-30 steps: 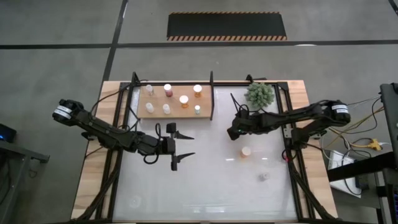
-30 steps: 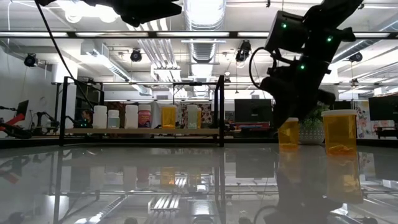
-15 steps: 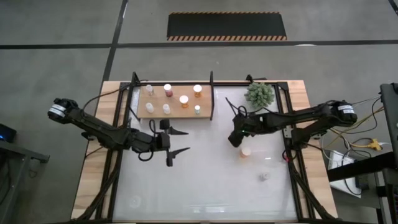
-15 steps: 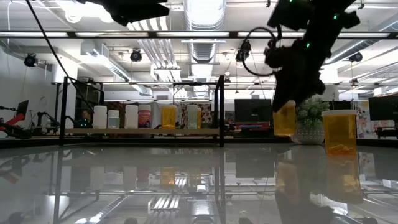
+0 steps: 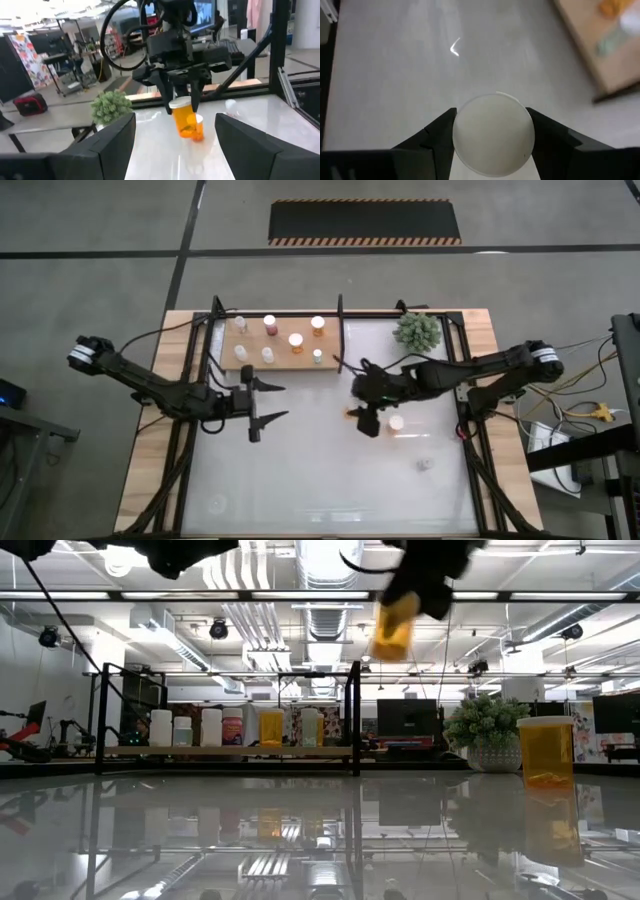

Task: Pick and place medicine bottles onto shelf by color
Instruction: Put the top orange pill bottle on the shelf

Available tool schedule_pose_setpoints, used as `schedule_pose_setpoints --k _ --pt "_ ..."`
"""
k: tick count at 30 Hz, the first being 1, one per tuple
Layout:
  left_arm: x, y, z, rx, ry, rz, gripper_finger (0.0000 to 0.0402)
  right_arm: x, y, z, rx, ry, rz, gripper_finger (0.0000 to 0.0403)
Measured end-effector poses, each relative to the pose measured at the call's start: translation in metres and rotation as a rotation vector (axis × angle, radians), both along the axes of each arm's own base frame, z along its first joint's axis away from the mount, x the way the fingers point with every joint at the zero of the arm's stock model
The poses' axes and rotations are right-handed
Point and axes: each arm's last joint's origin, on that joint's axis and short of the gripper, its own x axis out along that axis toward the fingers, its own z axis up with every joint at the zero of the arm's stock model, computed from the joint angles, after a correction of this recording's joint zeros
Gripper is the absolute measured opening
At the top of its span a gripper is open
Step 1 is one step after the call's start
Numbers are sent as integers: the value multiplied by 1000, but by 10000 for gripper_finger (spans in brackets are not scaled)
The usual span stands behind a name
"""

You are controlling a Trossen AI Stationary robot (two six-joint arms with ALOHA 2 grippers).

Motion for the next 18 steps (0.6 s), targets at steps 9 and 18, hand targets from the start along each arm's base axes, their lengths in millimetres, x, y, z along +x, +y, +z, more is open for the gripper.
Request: schedule_pose_setpoints --k 9,18 --pt "-23 9 23 -34 -131 8 256 74 -18 29 -168 -2 113 198" --pt "-47 18 14 -117 -222 0 256 134 -60 23 -252 -12 96 198"
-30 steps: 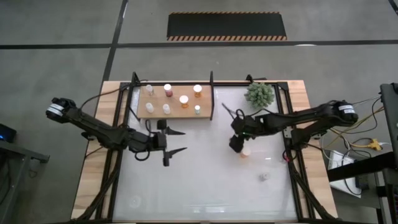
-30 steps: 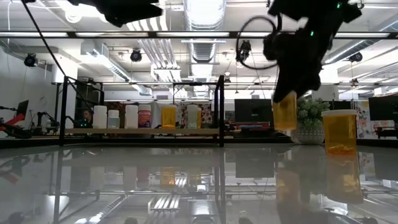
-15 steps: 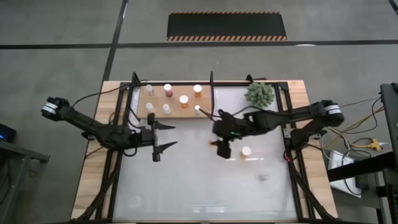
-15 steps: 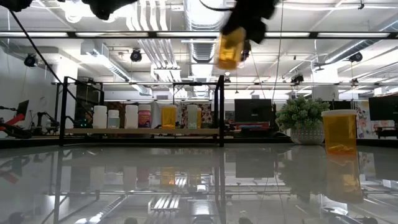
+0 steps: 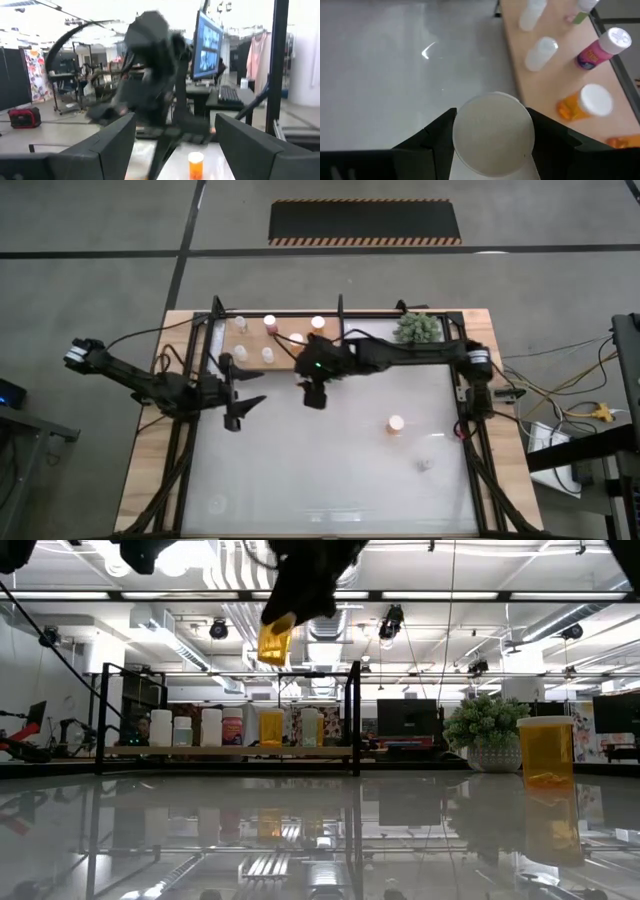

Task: Pick and place medicine bottles onto shelf by color
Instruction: Put the top orange pill bottle on the shelf

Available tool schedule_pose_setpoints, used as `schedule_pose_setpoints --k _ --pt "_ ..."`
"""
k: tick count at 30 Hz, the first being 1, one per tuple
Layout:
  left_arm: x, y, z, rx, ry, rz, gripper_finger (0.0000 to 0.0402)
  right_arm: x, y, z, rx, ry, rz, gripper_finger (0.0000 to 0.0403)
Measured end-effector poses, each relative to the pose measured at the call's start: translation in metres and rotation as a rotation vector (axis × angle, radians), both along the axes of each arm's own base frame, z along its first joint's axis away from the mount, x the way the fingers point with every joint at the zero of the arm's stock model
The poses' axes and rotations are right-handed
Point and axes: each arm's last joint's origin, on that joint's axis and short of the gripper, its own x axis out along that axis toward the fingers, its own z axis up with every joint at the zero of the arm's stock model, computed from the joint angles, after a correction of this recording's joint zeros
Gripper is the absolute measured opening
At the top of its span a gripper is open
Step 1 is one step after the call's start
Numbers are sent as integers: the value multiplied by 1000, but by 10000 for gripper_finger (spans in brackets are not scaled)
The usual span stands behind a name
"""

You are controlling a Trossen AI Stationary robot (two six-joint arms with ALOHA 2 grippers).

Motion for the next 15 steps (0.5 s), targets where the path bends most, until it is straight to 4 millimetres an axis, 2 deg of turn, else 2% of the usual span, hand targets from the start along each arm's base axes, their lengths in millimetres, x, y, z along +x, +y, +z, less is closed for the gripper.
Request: schedule_pose_setpoints --k 9,15 --pt "-10 4 -7 -33 -85 -1 256 46 -59 -34 17 5 -134 198" --pt "-12 5 -6 -36 -95 -1 256 62 -84 -57 39 52 -196 198"
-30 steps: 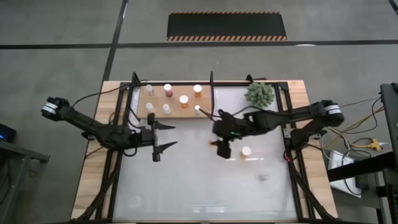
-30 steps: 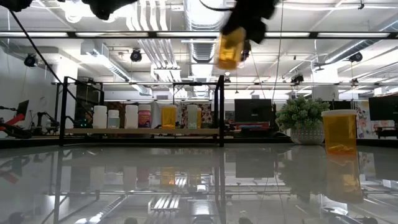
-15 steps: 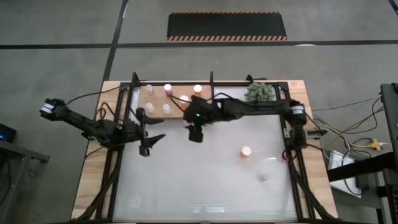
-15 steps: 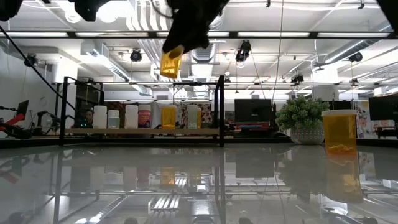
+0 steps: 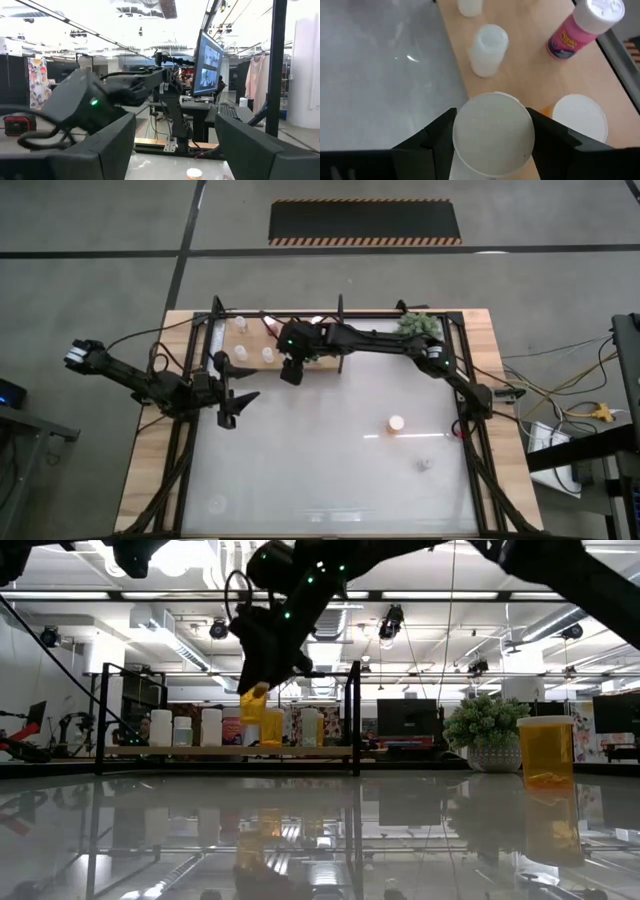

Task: Pick and place medicine bottles onto shelf by color
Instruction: Put the top orange pill bottle on the shelf

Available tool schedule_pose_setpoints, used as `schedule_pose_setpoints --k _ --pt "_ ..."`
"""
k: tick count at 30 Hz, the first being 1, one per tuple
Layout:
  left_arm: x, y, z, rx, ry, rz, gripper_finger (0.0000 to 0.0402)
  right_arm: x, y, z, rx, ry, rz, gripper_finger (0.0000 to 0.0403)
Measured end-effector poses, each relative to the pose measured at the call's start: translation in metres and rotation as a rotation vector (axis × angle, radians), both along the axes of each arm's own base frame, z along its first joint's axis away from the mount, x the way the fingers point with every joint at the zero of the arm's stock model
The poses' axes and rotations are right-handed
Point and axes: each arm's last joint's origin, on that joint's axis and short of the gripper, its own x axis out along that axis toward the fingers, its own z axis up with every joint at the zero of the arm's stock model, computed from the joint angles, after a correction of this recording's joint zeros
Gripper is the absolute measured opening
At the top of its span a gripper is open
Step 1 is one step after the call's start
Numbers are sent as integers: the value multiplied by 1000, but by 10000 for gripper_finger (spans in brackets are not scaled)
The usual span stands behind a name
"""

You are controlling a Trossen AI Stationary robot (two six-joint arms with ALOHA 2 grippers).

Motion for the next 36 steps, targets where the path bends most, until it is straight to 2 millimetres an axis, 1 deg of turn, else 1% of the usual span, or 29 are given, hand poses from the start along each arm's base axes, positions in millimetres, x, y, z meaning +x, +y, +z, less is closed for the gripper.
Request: schedule_pose_setpoints --k 6,11,15,22,29,36 --pt "0 0 0 8 4 2 256 -1 -13 -11 22 88 -32 198" --pt "0 0 -1 9 8 2 256 -3 -26 -13 -33 105 -66 198" --pt "1 -1 -1 12 14 2 256 -5 -38 -17 -32 110 -81 198" --pt "2 -1 -2 13 16 2 256 -4 -40 -15 -53 87 -52 198" --pt "2 -1 -2 18 17 3 256 -5 -36 -19 58 90 -16 198" --pt "2 -1 -2 30 19 8 256 -6 -37 -20 78 89 -46 199"
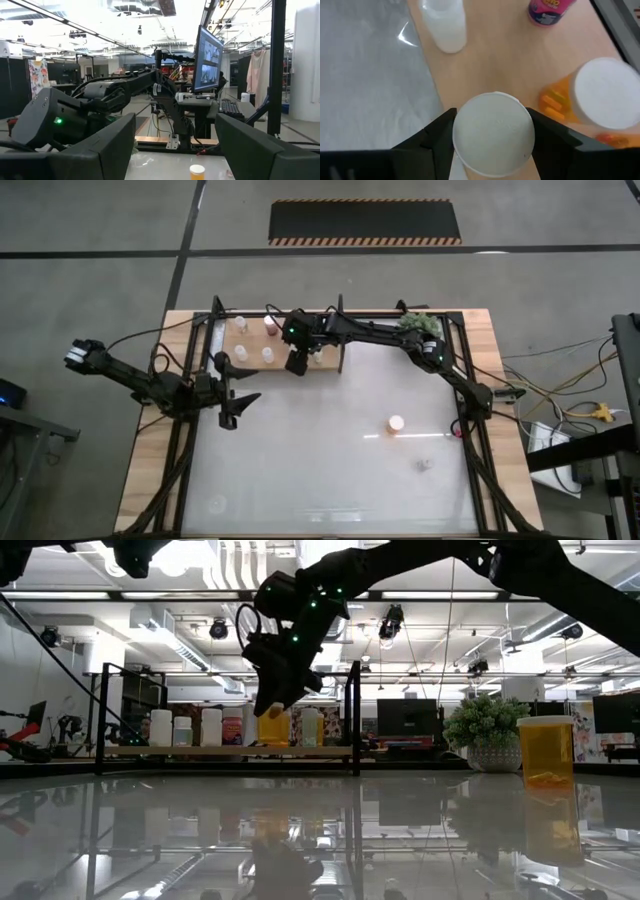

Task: Pick and place medicine bottles onto shelf by color
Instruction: Put the top orange pill bottle on the shelf, then put the orange pill bottle on the shelf

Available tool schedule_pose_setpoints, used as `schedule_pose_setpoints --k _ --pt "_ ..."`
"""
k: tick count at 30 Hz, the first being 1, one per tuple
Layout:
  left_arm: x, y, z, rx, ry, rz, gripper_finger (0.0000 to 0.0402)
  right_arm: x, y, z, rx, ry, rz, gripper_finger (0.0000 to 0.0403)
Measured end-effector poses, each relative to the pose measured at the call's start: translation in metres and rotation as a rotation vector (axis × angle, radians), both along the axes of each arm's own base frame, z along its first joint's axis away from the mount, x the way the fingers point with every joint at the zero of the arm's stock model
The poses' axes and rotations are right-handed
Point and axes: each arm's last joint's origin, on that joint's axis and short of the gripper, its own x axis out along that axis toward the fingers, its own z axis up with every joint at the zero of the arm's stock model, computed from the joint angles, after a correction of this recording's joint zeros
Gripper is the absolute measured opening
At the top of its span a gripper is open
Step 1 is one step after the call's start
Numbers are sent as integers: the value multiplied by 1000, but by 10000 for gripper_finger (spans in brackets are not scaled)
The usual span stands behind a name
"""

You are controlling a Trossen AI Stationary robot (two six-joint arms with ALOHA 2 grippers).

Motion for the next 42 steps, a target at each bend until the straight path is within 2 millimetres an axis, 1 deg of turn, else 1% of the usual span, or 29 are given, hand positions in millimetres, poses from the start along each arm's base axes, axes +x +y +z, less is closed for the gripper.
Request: schedule_pose_setpoints --k 6,14,19,22,26,28,29,31,36,40,42 --pt "-1 0 0 -1 -3 0 256 -1 2 -1 17 16 -13 207" --pt "-1 0 0 -1 -4 0 256 -1 1 -1 16 14 -26 238" --pt "-1 0 1 -1 -4 0 256 -1 1 1 13 15 -24 245" --pt "-1 0 1 -1 -4 0 256 -2 1 11 8 -1 -24 246" --pt "0 0 0 0 0 0 256 -9 4 34 9 6 -21 246" --pt "1 0 -1 2 4 0 256 -15 9 46 9 28 -7 246" --pt "1 0 -1 2 5 0 256 -20 13 53 11 38 2 246" --pt "1 -1 0 0 0 0 256 -25 29 64 9 48 43 243" --pt "5 -3 5 -29 -26 -38 256 -44 89 90 -1 38 208 218" --pt "15 -10 7 -49 -30 -160 256 -73 137 107 -12 15 321 202" --pt "21 -14 9 -47 -50 -201 256 -90 158 111 -16 -15 373 196"
